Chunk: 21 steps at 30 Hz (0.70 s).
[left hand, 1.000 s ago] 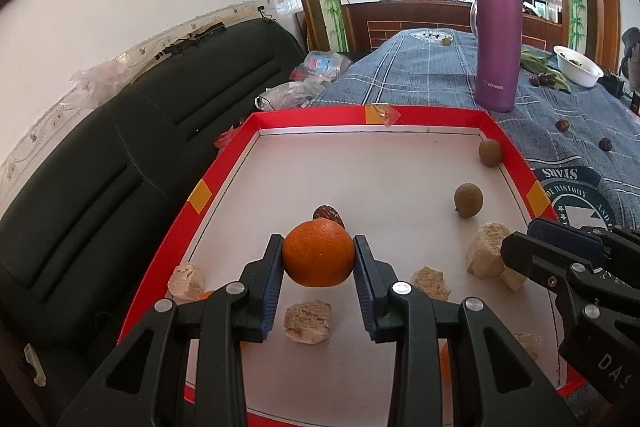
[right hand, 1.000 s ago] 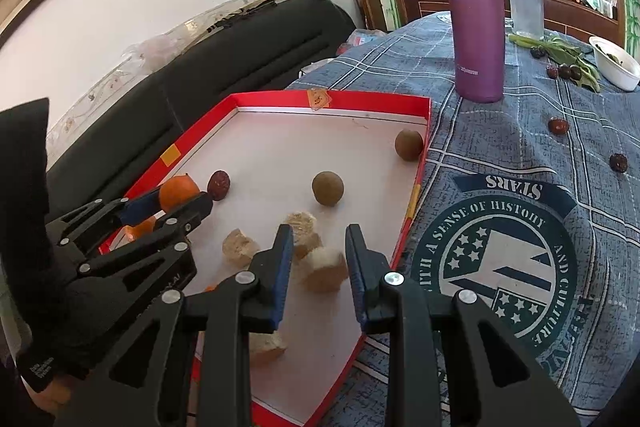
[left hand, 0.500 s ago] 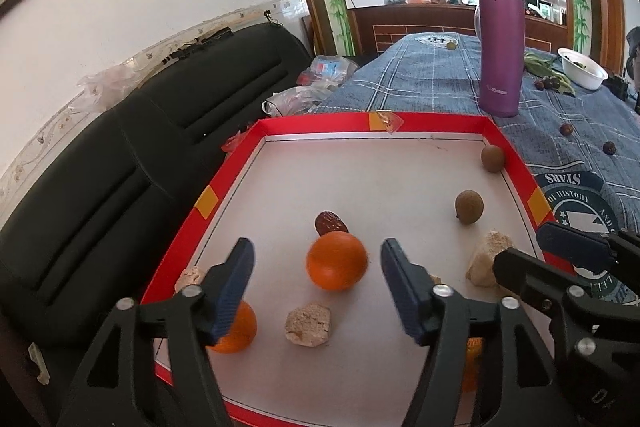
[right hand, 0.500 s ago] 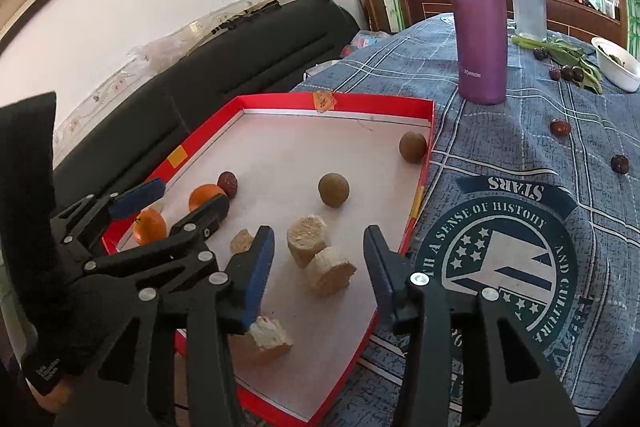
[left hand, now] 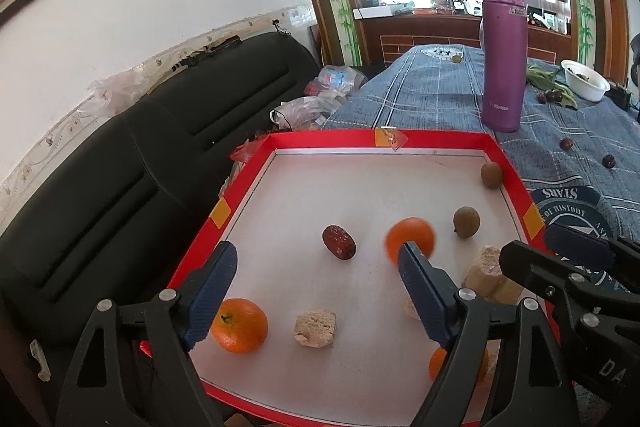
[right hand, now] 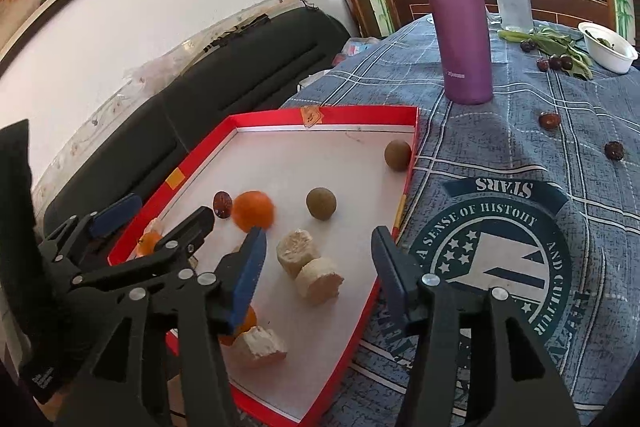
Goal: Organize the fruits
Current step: 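Withdraw both open grippers from the tray toward the table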
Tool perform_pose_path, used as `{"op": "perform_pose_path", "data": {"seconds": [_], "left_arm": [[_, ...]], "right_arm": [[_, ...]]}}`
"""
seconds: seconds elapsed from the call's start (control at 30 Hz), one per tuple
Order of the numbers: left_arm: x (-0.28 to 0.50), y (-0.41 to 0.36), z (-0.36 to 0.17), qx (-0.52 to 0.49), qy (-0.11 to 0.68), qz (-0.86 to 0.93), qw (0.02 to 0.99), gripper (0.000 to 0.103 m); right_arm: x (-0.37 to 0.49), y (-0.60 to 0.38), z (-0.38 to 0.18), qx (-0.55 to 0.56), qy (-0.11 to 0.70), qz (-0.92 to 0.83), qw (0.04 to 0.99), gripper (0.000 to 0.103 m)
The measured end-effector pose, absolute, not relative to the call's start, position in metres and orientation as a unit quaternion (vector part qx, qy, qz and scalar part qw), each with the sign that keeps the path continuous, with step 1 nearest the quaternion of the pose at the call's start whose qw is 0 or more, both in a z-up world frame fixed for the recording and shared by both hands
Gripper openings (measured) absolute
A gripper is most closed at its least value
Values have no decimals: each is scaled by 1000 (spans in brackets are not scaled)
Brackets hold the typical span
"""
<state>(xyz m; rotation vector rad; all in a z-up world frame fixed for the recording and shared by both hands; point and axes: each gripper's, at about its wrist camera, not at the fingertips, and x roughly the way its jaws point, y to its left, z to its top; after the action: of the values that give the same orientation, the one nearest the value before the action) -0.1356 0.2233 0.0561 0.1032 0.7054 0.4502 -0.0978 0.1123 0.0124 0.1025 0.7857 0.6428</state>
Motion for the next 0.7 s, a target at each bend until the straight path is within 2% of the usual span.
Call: {"op": "perform_pose_path", "data": {"seconds": [0.23, 0.7], "left_arm": [[-139, 221, 59, 52, 337, 220, 914, 85], [-141, 217, 65, 57, 330, 222, 916, 86]], "right_arm": [[-97, 105, 13, 61, 374, 299, 876, 61], [-88, 73, 25, 88, 368, 282, 882, 61]]}}
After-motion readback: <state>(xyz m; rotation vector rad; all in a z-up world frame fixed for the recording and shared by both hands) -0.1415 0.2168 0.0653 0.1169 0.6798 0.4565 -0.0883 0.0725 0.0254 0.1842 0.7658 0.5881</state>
